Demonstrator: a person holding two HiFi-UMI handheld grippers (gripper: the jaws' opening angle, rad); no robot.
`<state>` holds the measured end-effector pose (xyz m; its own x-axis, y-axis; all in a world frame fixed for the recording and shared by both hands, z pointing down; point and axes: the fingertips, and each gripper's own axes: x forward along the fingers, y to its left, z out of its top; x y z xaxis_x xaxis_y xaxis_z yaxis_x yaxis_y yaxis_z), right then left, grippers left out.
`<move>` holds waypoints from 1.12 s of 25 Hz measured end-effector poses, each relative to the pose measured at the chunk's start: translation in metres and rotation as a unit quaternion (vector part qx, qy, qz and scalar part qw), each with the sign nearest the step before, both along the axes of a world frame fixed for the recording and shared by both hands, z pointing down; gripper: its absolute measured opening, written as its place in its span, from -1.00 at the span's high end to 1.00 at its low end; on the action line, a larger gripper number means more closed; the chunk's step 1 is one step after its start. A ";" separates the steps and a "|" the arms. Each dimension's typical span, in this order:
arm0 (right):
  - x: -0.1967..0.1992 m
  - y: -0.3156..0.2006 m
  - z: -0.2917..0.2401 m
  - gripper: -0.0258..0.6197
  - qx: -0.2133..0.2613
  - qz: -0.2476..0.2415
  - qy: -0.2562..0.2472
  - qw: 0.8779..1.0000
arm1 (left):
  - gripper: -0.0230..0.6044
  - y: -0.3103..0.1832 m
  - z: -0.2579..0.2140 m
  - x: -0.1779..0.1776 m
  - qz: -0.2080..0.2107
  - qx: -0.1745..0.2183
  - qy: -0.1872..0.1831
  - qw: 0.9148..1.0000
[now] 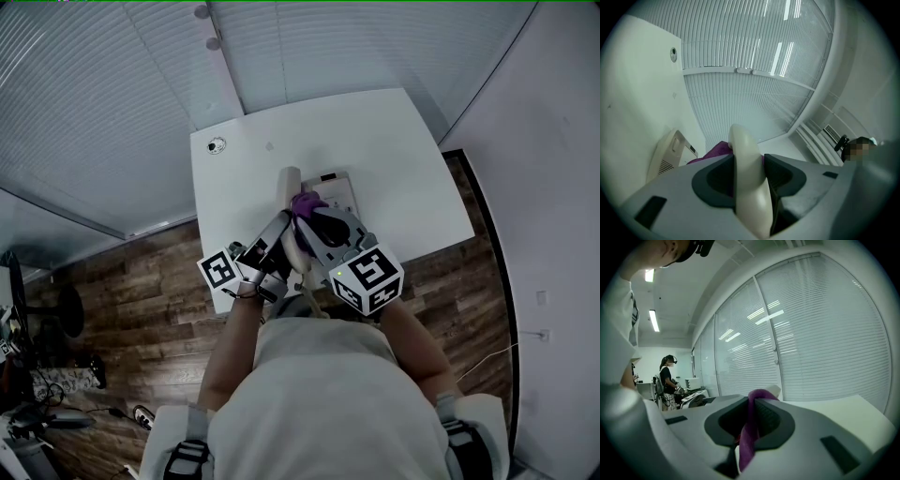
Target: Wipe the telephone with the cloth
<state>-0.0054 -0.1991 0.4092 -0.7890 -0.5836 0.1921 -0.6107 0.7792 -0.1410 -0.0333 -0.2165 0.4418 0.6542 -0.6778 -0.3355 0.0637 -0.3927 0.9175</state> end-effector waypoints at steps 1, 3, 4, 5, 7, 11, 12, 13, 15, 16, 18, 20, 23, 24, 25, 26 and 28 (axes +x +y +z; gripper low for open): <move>-0.001 0.001 0.000 0.79 0.000 -0.004 0.000 1.000 | 0.25 0.000 -0.001 0.000 -0.001 0.000 0.001 1.000; -0.003 0.005 0.001 0.79 0.000 -0.012 0.001 1.000 | 0.25 -0.001 -0.002 0.000 -0.002 0.002 0.001 1.000; -0.003 0.006 0.001 0.79 -0.001 -0.014 0.001 1.000 | 0.25 -0.001 -0.002 0.000 -0.003 0.003 0.001 1.000; -0.003 0.008 0.001 0.78 -0.001 -0.015 0.000 1.000 | 0.25 0.000 -0.003 0.000 -0.004 0.003 0.001 1.000; -0.002 0.009 0.001 0.79 -0.003 -0.015 -0.004 1.000 | 0.25 0.000 -0.003 0.000 -0.005 0.004 0.002 1.000; -0.002 0.012 0.001 0.79 -0.006 -0.020 -0.005 1.000 | 0.25 -0.001 -0.005 -0.001 -0.006 0.007 0.001 1.000; -0.001 0.013 0.001 0.79 -0.006 -0.022 -0.004 1.000 | 0.25 -0.001 -0.005 -0.001 -0.007 0.007 0.001 1.000; -0.001 0.015 0.002 0.79 -0.006 -0.023 -0.002 1.000 | 0.25 -0.001 -0.005 0.000 -0.007 0.007 0.001 1.000; -0.001 0.018 0.004 0.79 -0.005 -0.028 0.001 1.000 | 0.25 -0.002 -0.005 -0.001 -0.009 0.008 0.001 1.000; -0.001 0.019 0.005 0.79 -0.005 -0.030 0.003 1.000 | 0.25 -0.003 -0.005 -0.001 -0.011 0.007 0.000 1.000; -0.001 0.022 0.006 0.78 -0.003 -0.035 0.007 0.999 | 0.25 -0.005 -0.004 -0.002 -0.014 0.005 0.000 1.000; -0.001 0.026 0.007 0.79 -0.002 -0.039 0.010 0.999 | 0.25 -0.005 -0.004 -0.003 -0.016 0.004 0.000 1.000; 0.002 0.032 0.008 0.78 -0.002 -0.044 0.013 0.999 | 0.25 -0.006 -0.006 -0.004 -0.020 0.006 -0.002 1.000; 0.003 0.034 0.008 0.79 -0.002 -0.045 0.014 0.999 | 0.25 -0.006 -0.006 -0.005 -0.022 0.006 -0.003 1.000; 0.005 0.036 0.009 0.79 -0.002 -0.046 0.016 0.999 | 0.25 -0.006 -0.007 -0.005 -0.023 0.006 -0.003 1.000; 0.005 0.038 0.009 0.79 -0.002 -0.047 0.017 0.999 | 0.25 -0.006 -0.007 -0.006 -0.025 0.006 -0.004 1.000; 0.007 0.041 0.011 0.79 -0.005 -0.048 0.020 0.999 | 0.25 -0.007 -0.007 -0.008 -0.028 0.006 -0.003 1.000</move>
<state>0.0017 -0.1577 0.4206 -0.8327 -0.5043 0.2288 -0.5390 0.8329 -0.1258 -0.0413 -0.2232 0.4344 0.6170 -0.7095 -0.3405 0.0354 -0.4072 0.9127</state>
